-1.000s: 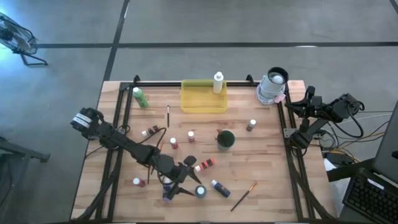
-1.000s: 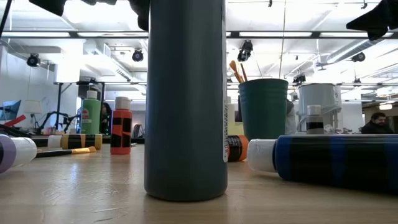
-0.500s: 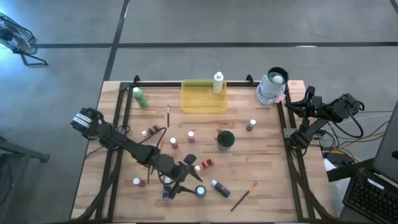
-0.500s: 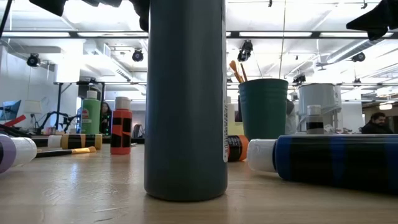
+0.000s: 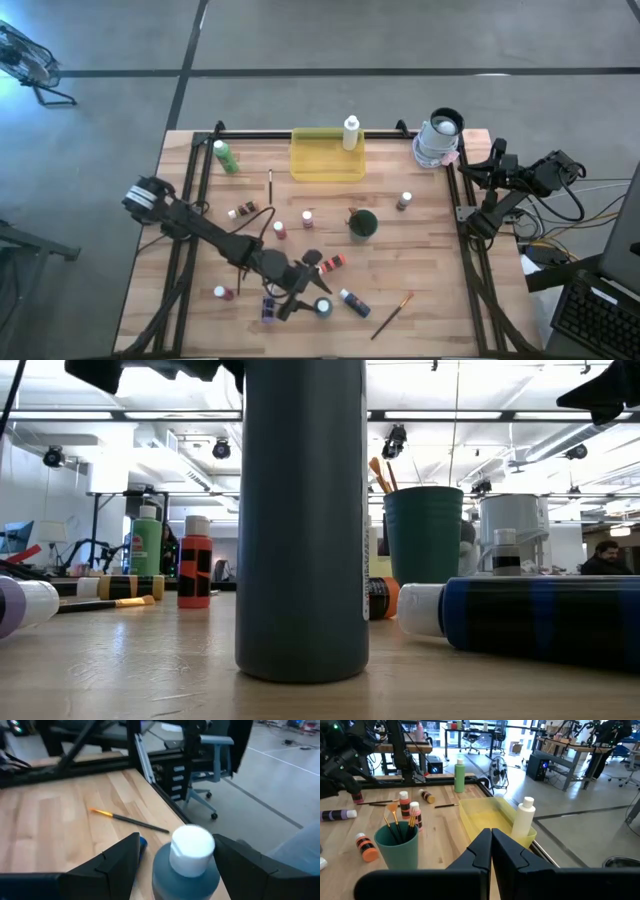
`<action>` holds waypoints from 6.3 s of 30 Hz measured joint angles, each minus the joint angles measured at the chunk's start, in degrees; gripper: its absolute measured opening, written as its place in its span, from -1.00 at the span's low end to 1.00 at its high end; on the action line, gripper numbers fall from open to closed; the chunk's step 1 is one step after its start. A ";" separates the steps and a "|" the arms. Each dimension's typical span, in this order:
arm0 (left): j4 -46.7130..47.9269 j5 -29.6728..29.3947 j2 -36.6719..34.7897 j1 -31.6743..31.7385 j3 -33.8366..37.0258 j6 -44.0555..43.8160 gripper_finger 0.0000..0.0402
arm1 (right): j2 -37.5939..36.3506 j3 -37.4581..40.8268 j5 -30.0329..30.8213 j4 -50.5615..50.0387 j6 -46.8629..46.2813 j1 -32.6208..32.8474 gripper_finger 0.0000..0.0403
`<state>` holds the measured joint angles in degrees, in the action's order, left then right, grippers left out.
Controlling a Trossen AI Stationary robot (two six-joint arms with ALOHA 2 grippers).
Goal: Pick & Place Paint Supplies
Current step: Put the blue paint bottle into the yellow bin
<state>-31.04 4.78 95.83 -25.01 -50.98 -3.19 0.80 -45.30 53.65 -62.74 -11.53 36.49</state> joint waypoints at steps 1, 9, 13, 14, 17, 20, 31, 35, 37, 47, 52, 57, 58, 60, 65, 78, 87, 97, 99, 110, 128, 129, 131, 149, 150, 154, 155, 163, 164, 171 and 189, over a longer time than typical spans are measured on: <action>0.20 0.70 0.37 0.04 -0.12 -0.15 0.26 | 0.00 -0.02 0.02 0.00 -0.02 0.00 -0.96; -0.72 1.84 2.18 0.06 -1.18 -1.94 0.26 | 0.00 -0.02 0.00 -0.01 -0.02 -0.01 -0.96; -1.76 2.22 2.64 0.04 -1.20 -2.00 0.25 | 0.00 -0.02 0.01 0.00 -0.02 -0.02 -0.96; -1.55 2.31 2.69 0.04 -1.20 -2.02 0.24 | 0.00 -0.02 0.00 0.00 -0.02 0.00 -0.96; -1.65 2.79 2.71 0.04 -1.20 -2.01 0.19 | 0.00 -0.02 0.00 0.00 -0.02 0.00 -0.96; -1.55 3.12 2.71 0.04 -1.20 -2.03 0.11 | 0.00 -0.02 0.01 0.00 -0.01 0.00 -0.96; -1.56 3.34 2.71 0.04 -1.20 -1.98 -0.25 | 0.00 -0.02 0.01 0.00 -0.02 -0.01 -0.96; -1.67 3.25 2.69 0.04 -1.20 -1.86 -0.38 | 0.00 -0.02 0.00 0.00 -0.02 -0.02 -0.96; -1.65 3.29 2.69 0.02 -1.20 -1.86 -0.38 | 0.00 -0.02 0.00 0.00 -0.02 0.00 -0.96; -1.35 3.27 2.37 0.04 -1.20 -1.95 -0.38 | 0.00 -0.02 0.00 0.00 -0.02 0.00 -0.96; -0.42 3.32 0.72 0.06 -1.20 -1.15 -0.38 | 0.00 -0.02 0.00 -0.02 -0.02 0.00 -0.96; 2.54 3.07 -2.82 0.94 -1.24 -0.09 -0.38 | 0.00 -0.02 0.01 0.00 -0.02 -0.01 -0.96; 3.86 2.74 -3.63 1.29 -1.24 -0.09 -0.38 | 0.00 -0.02 0.01 -0.02 -0.01 0.00 -0.96; 5.96 1.17 -5.22 2.03 -1.24 -0.03 -0.38 | 0.00 -0.02 0.00 0.00 -0.02 -0.02 -0.96; 9.26 -2.67 -9.60 4.26 -1.24 0.98 -0.38 | 0.00 -0.02 0.00 0.00 -0.02 -0.01 -0.96; 18.48 -10.01 -14.01 15.14 -4.14 1.08 -0.38 | 0.00 -0.02 0.01 -0.02 -0.02 -0.02 -0.96; 31.64 -16.35 -14.10 22.21 -17.45 1.97 -0.38 | 0.00 -0.02 0.02 0.00 -0.02 0.00 -0.96; 37.92 -27.79 -14.09 32.06 -24.52 4.43 -0.38 | 0.00 -0.02 0.02 0.00 -0.02 0.00 -0.96; 35.92 -30.02 -13.59 34.62 -24.24 3.07 -0.38 | 0.00 -0.01 0.00 0.00 -0.02 -0.01 -0.96; 24.34 -24.77 -4.28 46.71 -24.35 2.07 -0.38 | 0.00 -0.02 0.02 0.00 -0.02 -0.02 -0.96; 18.83 -20.57 8.65 53.70 -28.58 -0.45 -0.38 | 0.00 -0.02 0.00 0.00 -0.02 0.00 -0.96; 19.37 -20.59 8.77 53.70 -28.54 -0.85 -0.38 | 0.00 -0.02 0.01 0.00 -0.02 -0.01 -0.96; 19.34 -20.64 9.24 53.74 -28.52 -1.40 -0.38 | 0.00 -0.01 0.00 0.00 -0.02 0.00 -0.96; 4.69 -23.85 9.33 55.13 -16.98 -4.06 -0.38 | 0.00 -0.02 0.00 0.00 -0.02 0.00 -0.96; 4.75 -23.81 9.35 55.19 -16.95 -4.05 -0.38 | 0.00 -0.02 0.00 0.00 0.00 -0.02 -0.96; 4.58 -23.80 10.27 55.53 -16.76 -4.06 -0.38 | 0.00 -0.02 0.02 0.00 -0.02 0.00 -0.96; 4.59 -23.78 10.58 55.66 -16.59 -4.06 -0.38 | 0.00 -0.02 0.00 0.00 -0.02 -0.01 -0.96; 1.48 -22.65 12.99 56.19 -16.35 -4.04 -0.38 | 0.00 -0.02 0.02 -0.01 -0.02 0.00 -0.96; 1.16 -22.46 13.26 56.18 -16.57 -4.00 -0.38 | 0.00 -0.02 0.02 -0.01 -0.02 -0.02 -0.96; 0.51 -20.30 14.73 56.19 -17.30 -3.76 -0.38 | 0.00 -0.02 0.00 0.00 -0.02 -0.02 -0.96; 0.88 -20.22 14.76 56.19 -17.35 0.33 -0.38 | 0.00 -0.02 0.00 -0.02 -0.02 -0.02 -0.96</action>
<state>-30.15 -15.44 110.59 31.18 -68.34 -2.86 0.79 -45.32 53.65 -62.76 -11.55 36.47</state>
